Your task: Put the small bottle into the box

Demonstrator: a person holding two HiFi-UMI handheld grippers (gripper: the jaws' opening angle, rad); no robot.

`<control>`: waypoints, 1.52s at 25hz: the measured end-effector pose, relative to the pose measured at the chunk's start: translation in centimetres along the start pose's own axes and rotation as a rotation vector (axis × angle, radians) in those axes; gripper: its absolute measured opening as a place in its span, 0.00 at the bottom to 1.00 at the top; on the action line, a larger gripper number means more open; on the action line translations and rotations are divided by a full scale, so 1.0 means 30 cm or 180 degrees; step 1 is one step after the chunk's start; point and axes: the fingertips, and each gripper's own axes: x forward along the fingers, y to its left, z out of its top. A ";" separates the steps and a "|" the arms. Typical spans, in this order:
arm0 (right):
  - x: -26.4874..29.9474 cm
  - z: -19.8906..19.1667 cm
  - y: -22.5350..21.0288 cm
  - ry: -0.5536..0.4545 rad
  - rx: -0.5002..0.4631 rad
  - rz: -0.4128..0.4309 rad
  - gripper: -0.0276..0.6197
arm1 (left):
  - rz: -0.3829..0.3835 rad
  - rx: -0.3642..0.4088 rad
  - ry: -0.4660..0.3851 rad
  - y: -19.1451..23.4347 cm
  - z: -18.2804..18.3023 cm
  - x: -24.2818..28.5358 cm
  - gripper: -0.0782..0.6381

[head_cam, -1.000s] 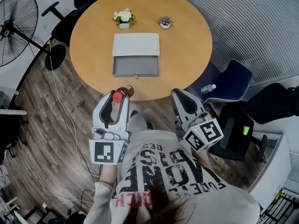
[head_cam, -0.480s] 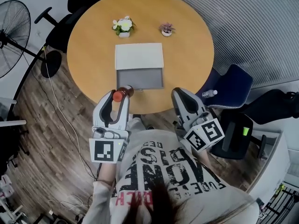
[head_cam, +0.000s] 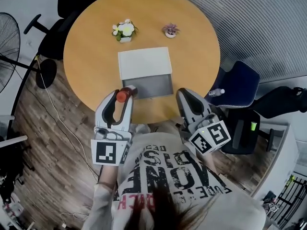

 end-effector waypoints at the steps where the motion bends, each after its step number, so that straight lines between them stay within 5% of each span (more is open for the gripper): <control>1: 0.010 -0.003 0.003 0.0000 0.0009 -0.0011 0.09 | -0.0019 -0.0006 0.0017 0.010 -0.007 0.004 0.31; 27: 0.105 0.058 -0.085 -0.0039 -0.0029 0.0073 0.09 | 0.0216 -0.0020 0.0069 0.057 -0.011 0.075 0.31; 38: 0.118 0.048 -0.104 0.0001 -0.0008 0.0103 0.09 | 0.0644 -0.0010 0.0068 0.149 -0.010 0.033 0.31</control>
